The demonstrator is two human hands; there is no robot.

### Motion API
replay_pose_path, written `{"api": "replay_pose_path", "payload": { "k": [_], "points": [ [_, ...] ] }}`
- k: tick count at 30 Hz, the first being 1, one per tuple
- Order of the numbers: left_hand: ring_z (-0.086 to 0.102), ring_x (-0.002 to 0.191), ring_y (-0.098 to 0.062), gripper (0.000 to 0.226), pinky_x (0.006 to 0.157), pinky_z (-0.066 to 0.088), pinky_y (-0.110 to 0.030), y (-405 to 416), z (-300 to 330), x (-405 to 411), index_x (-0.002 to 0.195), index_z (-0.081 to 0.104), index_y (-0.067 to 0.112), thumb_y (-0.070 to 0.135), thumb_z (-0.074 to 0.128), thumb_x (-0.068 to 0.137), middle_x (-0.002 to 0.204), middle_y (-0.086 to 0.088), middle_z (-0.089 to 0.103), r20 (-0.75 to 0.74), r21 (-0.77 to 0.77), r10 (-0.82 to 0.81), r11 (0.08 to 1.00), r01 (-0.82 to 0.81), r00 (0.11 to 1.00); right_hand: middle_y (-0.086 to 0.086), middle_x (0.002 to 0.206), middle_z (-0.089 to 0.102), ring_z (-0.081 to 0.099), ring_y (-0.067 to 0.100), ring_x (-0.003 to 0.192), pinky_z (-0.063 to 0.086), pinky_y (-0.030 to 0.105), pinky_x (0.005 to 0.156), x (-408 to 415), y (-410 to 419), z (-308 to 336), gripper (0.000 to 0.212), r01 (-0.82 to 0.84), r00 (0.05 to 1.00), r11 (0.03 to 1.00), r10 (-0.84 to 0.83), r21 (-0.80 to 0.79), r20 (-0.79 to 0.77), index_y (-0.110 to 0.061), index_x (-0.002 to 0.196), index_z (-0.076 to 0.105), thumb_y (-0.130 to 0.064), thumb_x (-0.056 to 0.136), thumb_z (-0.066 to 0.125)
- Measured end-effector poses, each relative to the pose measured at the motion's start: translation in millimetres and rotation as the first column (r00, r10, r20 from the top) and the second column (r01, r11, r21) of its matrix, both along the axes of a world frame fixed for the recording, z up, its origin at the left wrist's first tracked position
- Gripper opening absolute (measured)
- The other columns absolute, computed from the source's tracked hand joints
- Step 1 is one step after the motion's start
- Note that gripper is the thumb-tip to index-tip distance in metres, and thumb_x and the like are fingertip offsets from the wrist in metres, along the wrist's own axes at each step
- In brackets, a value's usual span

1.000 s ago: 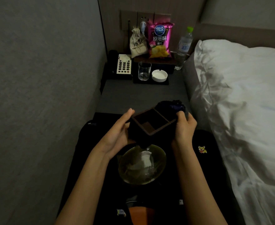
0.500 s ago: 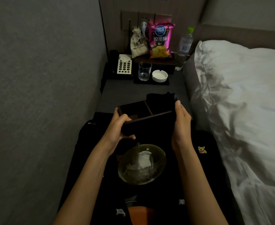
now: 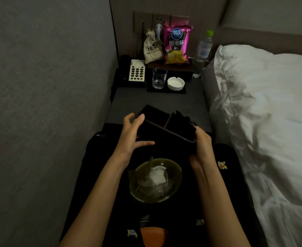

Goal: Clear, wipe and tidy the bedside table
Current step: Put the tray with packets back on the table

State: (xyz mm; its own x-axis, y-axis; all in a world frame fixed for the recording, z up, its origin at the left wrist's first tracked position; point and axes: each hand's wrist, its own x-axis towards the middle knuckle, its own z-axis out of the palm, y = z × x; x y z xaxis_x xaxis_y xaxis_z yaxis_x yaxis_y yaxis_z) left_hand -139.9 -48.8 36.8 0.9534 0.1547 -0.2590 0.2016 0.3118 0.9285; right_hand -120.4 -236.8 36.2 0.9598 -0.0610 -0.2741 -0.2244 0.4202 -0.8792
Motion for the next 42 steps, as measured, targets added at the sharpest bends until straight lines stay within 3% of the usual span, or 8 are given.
{"api": "replay_pose_path", "payload": {
  "k": [6, 10, 15, 19, 26, 31, 35, 42],
  "points": [
    [0.044, 0.134, -0.022, 0.099, 0.102, 0.047, -0.050, -34, -6, -6, 0.153, 0.005, 0.038, 0.054, 0.068, 0.079, 0.153, -0.002, 0.031, 0.059, 0.108, 0.133, 0.984, -0.139, 0.989, 0.010, 0.103, 0.075, 0.071, 0.021, 0.099, 0.056, 0.033, 0.083, -11, 25, 0, 0.022, 0.148, 0.979, 0.982, -0.129, -0.116, 0.155, -0.006, 0.111, 0.071, -0.013, 0.097, 0.056],
    [0.052, 0.126, -0.017, 0.094, 0.094, 0.050, -0.058, -34, -7, -5, 0.148, -0.018, 0.046, 0.037, 0.058, 0.095, 0.148, 0.007, 0.041, 0.076, 0.037, 0.073, 0.996, -0.076, 0.994, 0.017, 0.106, 0.072, 0.069, 0.030, 0.102, 0.054, 0.050, 0.094, -16, 29, 0, 0.021, 0.098, 0.980, 0.984, -0.070, -0.147, 0.185, -0.008, 0.111, 0.070, -0.016, 0.097, 0.058],
    [0.053, 0.124, -0.012, 0.071, 0.097, 0.050, -0.051, -21, -9, 1, 0.152, -0.004, 0.044, 0.034, 0.045, 0.102, 0.146, 0.008, 0.045, 0.065, 0.123, 0.043, 0.991, -0.051, 0.997, 0.016, 0.120, 0.068, 0.063, 0.031, 0.117, 0.043, 0.057, 0.106, -17, 24, 3, 0.033, -0.187, 0.958, 0.971, 0.213, -0.149, 0.190, -0.009, 0.123, 0.066, -0.026, 0.102, 0.048],
    [0.055, 0.115, 0.007, 0.058, 0.087, 0.049, -0.014, -17, -9, 1, 0.155, 0.014, 0.030, 0.024, 0.040, 0.104, 0.132, 0.016, 0.053, 0.099, 0.183, -0.037, 0.983, 0.019, 0.994, 0.009, 0.127, 0.066, 0.061, 0.024, 0.121, 0.049, 0.043, 0.103, -14, 26, 4, 0.045, -0.353, 0.918, 0.928, 0.368, -0.117, 0.151, -0.019, 0.133, 0.059, -0.044, 0.103, 0.037],
    [0.048, 0.128, -0.002, 0.052, 0.091, 0.046, -0.011, -15, 4, -8, 0.152, 0.028, 0.027, 0.020, 0.040, 0.103, 0.147, 0.010, 0.045, 0.084, 0.243, -0.295, 0.932, 0.268, 0.952, 0.003, 0.136, 0.060, 0.057, 0.019, 0.125, 0.045, 0.039, 0.105, -1, 18, 3, 0.040, -0.280, 0.930, 0.945, 0.311, -0.170, 0.194, -0.024, 0.139, 0.051, -0.037, 0.102, 0.043],
    [0.060, 0.119, -0.010, 0.040, 0.086, 0.051, -0.018, -6, 11, -16, 0.138, 0.049, 0.036, 0.021, 0.042, 0.101, 0.136, 0.006, 0.059, 0.014, 0.132, -0.451, 0.886, 0.445, 0.893, 0.010, 0.112, 0.069, 0.068, 0.023, 0.102, 0.055, 0.031, 0.079, 7, -3, 10, 0.026, -0.326, 0.910, 0.914, 0.373, -0.240, 0.183, -0.013, 0.119, 0.065, -0.019, 0.094, 0.061],
    [0.065, 0.112, -0.014, 0.033, 0.081, 0.054, -0.019, -2, 12, -21, 0.118, 0.066, 0.044, 0.028, 0.050, 0.094, 0.123, 0.004, 0.068, -0.035, 0.025, -0.511, 0.859, 0.512, 0.859, 0.012, 0.107, 0.071, 0.070, 0.023, 0.095, 0.057, 0.033, 0.080, 10, -14, 14, 0.025, -0.442, 0.871, 0.864, 0.478, -0.241, 0.113, -0.016, 0.114, 0.071, -0.014, 0.091, 0.064],
    [0.055, 0.127, -0.016, 0.058, 0.101, 0.048, -0.030, -7, 5, -18, 0.137, 0.053, 0.030, 0.059, 0.045, 0.087, 0.144, -0.002, 0.051, -0.042, 0.006, -0.387, 0.922, 0.388, 0.921, 0.007, 0.067, 0.067, 0.064, 0.017, 0.060, 0.051, 0.024, 0.053, 13, -6, 6, 0.018, -0.115, 0.992, 0.963, 0.126, -0.243, 0.029, -0.007, 0.089, 0.070, 0.001, 0.088, 0.053]
  ]
}}
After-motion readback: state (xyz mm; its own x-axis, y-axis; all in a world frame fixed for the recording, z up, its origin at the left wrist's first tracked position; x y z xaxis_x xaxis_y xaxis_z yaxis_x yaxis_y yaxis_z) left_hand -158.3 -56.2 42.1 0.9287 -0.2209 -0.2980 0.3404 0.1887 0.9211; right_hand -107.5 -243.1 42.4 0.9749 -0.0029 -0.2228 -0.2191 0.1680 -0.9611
